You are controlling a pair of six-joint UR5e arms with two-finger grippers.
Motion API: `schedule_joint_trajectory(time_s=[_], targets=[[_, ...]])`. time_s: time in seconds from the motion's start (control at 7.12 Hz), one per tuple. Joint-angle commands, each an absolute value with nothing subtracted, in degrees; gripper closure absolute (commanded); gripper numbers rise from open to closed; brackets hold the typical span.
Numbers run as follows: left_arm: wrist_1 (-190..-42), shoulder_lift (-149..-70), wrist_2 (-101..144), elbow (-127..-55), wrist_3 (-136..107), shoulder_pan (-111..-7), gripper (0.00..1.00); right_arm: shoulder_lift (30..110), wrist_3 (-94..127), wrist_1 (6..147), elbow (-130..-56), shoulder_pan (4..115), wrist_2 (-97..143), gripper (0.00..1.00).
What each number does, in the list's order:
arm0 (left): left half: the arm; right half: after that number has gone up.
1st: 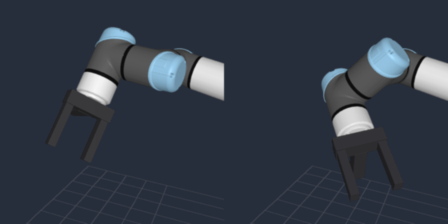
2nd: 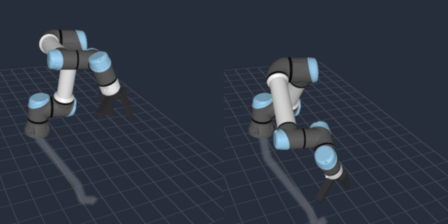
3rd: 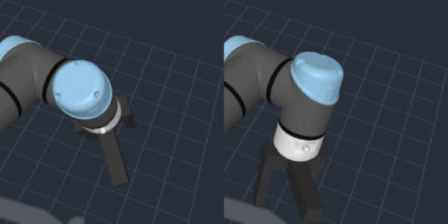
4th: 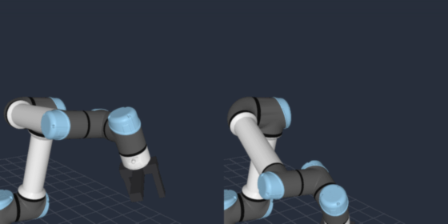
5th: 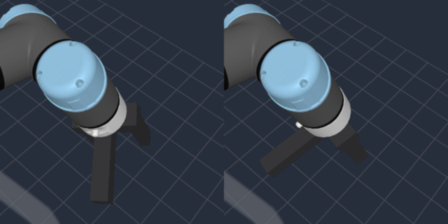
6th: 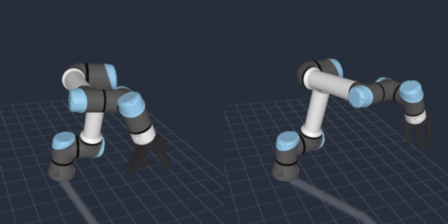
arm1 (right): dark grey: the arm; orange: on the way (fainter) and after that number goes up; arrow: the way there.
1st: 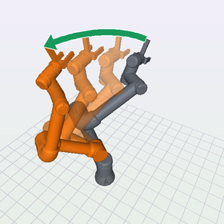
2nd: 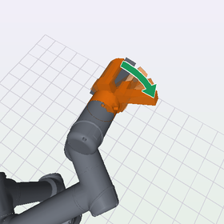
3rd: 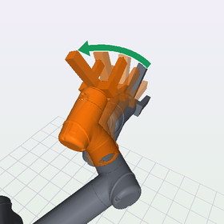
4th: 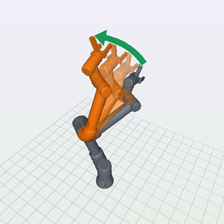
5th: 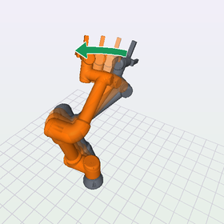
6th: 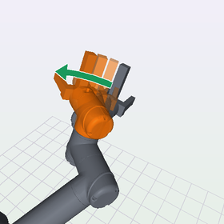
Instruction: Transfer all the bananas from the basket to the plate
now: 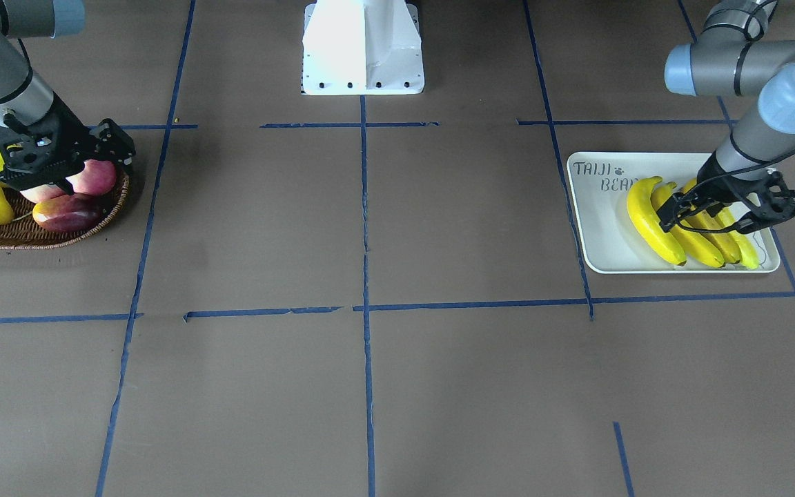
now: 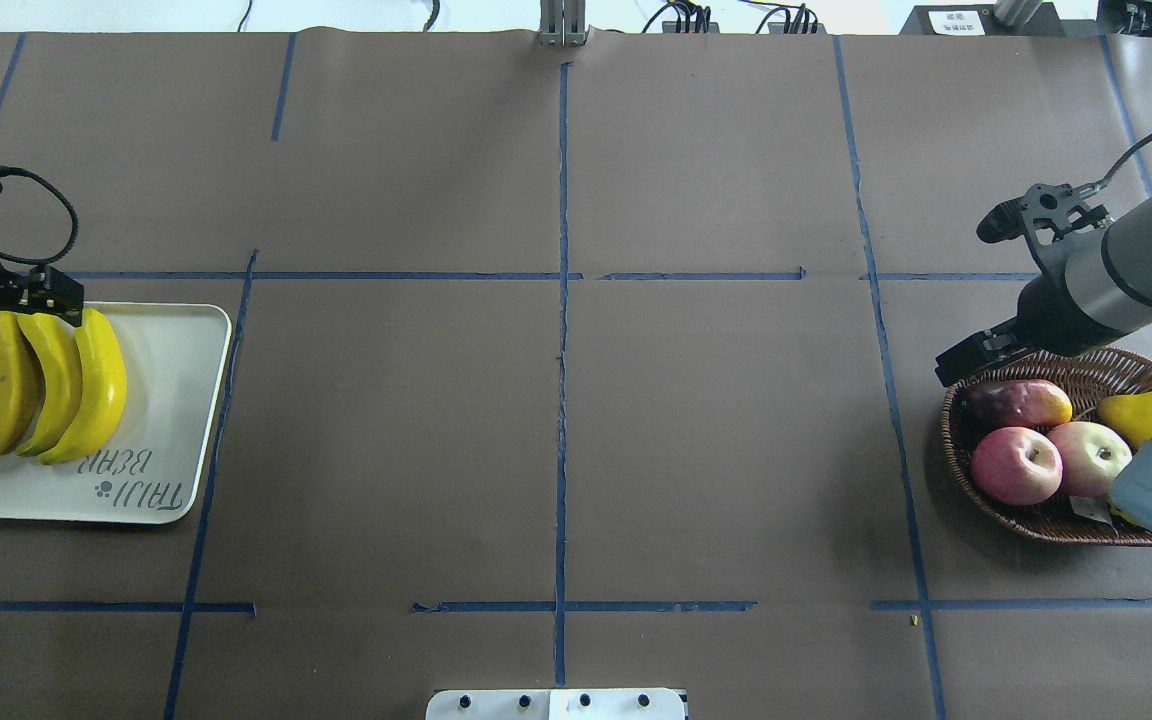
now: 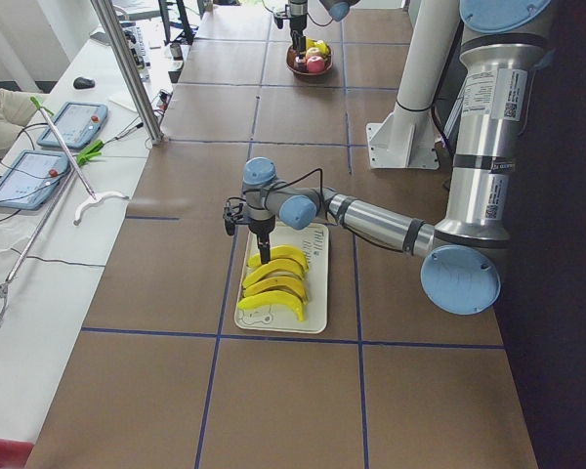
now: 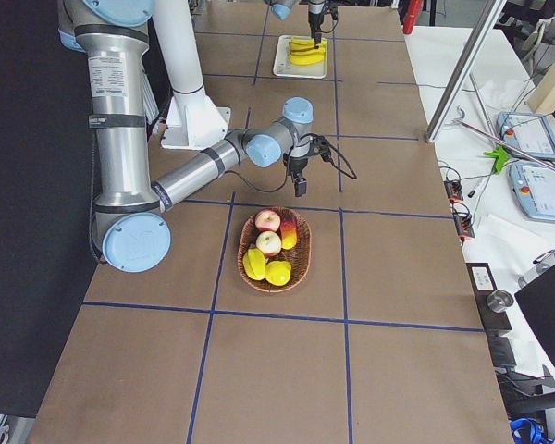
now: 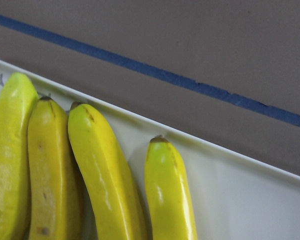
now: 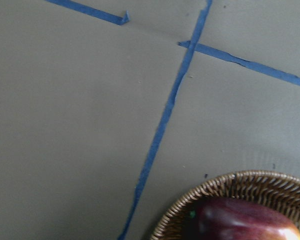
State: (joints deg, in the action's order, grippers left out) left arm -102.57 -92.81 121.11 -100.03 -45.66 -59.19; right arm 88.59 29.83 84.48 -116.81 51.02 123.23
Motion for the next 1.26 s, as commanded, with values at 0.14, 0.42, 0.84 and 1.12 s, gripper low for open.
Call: schedule_joint_trajectory(time_s=[0.14, 0.42, 0.84, 1.12], targets=[[-100.02, -87.90, 123.73, -99.06, -9.25, -70.53, 0.00, 94.03, 10.44, 88.66, -116.46, 61.75, 127.25, 0.00], [-92.60, -88.59, 124.89, -98.52, 5.11, -79.32, 0.00, 95.27, -3.80, 94.10, -115.76, 70.01, 128.41, 0.00], [-79.29, -89.30, 129.34, -99.67, 13.10, -89.27, 0.00, 95.71, -16.67, 100.45, -113.40, 78.55, 131.02, 0.00], [-79.45, -87.29, 133.41, -99.23, 12.48, -89.39, 0.00, 97.98, -17.67, 99.85, -109.35, 83.56, 135.78, 0.00]])
